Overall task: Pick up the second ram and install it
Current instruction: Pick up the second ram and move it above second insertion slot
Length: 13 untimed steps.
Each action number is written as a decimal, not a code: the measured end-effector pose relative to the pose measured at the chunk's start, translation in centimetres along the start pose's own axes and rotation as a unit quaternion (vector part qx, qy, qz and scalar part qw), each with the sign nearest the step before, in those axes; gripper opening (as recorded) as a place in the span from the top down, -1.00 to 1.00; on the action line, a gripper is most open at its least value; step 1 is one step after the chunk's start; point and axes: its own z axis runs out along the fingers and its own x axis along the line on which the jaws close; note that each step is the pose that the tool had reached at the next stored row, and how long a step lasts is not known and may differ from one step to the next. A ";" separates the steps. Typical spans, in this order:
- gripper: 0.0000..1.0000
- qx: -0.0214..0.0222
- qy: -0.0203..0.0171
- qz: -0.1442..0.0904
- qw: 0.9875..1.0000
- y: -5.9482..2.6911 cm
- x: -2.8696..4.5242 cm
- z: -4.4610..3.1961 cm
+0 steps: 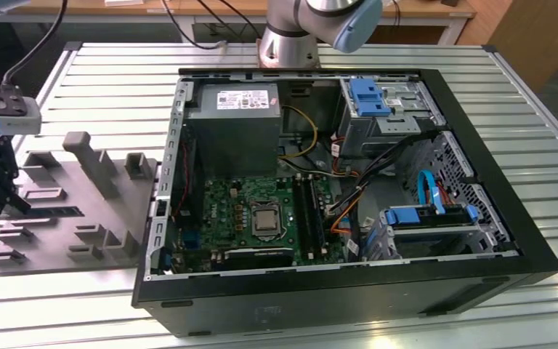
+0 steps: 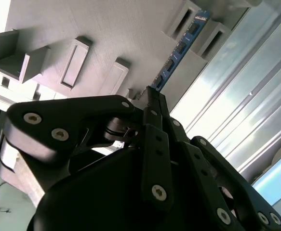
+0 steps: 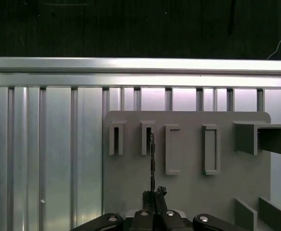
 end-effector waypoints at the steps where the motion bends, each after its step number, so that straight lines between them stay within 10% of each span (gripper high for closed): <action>1: 0.76 0.000 0.000 0.000 1.000 0.00 -0.01 -0.24; 13: 0.76 0.000 0.000 0.000 1.000 -0.06 -0.15 -4.08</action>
